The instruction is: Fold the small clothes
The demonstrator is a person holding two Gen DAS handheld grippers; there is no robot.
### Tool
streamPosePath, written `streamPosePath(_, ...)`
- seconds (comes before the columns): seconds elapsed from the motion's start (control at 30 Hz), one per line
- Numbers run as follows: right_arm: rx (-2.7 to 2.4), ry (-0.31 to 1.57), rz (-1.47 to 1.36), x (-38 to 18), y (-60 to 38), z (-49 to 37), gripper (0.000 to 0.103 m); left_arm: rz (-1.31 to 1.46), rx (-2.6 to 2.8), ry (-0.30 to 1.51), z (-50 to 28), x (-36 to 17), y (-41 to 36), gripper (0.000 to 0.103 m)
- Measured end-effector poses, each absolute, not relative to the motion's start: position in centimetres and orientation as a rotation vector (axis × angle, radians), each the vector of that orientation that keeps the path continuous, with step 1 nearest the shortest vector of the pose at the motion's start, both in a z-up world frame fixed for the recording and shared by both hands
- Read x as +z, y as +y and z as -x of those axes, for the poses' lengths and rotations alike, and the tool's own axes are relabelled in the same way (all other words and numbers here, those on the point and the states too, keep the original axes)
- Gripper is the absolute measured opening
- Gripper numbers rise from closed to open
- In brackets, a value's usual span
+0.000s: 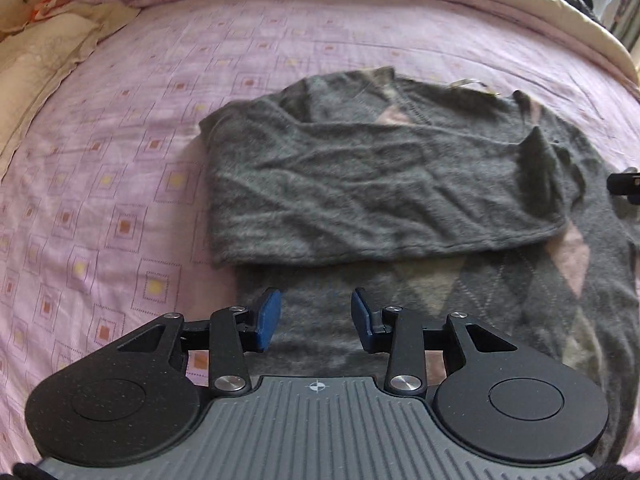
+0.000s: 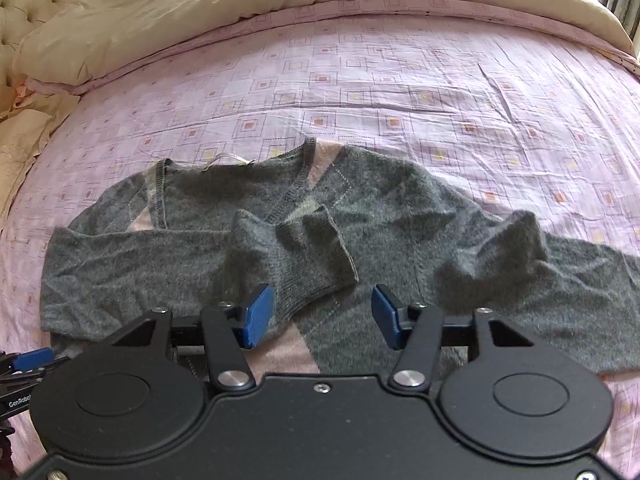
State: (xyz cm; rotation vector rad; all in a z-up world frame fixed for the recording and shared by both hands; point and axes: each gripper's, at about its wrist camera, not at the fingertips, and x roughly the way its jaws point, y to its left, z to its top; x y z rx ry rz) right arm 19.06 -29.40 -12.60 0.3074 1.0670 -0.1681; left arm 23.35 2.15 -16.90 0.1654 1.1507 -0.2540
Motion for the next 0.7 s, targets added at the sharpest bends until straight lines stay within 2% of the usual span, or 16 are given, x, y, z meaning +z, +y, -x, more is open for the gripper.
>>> streamPosePath(0.1, -0.156, 1.084, -0.261, -13.6, -29.6, -20.9, 0.062, -0.135, -0.210, 1.215, -24.2, -18.6, 3.2, 0.038)
streamPosePath(0.27, -0.141, 1.132, -0.218, -16.3, -30.2, -23.2, 0.062, -0.075, -0.213, 1.190, -24.3, -19.4, 3.6, 0.045)
streamPosePath(0.47, -0.123, 1.165, -0.209, -17.9, -30.3, -24.3, 0.060, -0.099, -0.243, 1.200, -24.5, -19.9, 2.3, 0.066)
streamPosePath(0.53, -0.092, 1.155, -0.230, -17.5, -30.3, -24.2, 0.032, -0.113, -0.247, 1.204, -24.6, -20.1, 1.9, 0.074)
streamPosePath(0.57, -0.072, 1.154, -0.247, -17.1, -30.3, -24.2, 0.012, -0.113, -0.243, 1.207, -24.6, -20.2, 1.7, 0.075)
streamPosePath(0.7, -0.050, 1.046, -0.273, -13.2, -30.5, -22.1, 0.010, -0.110, -0.234, 1.211, -24.7, -20.3, 1.5, 0.078)
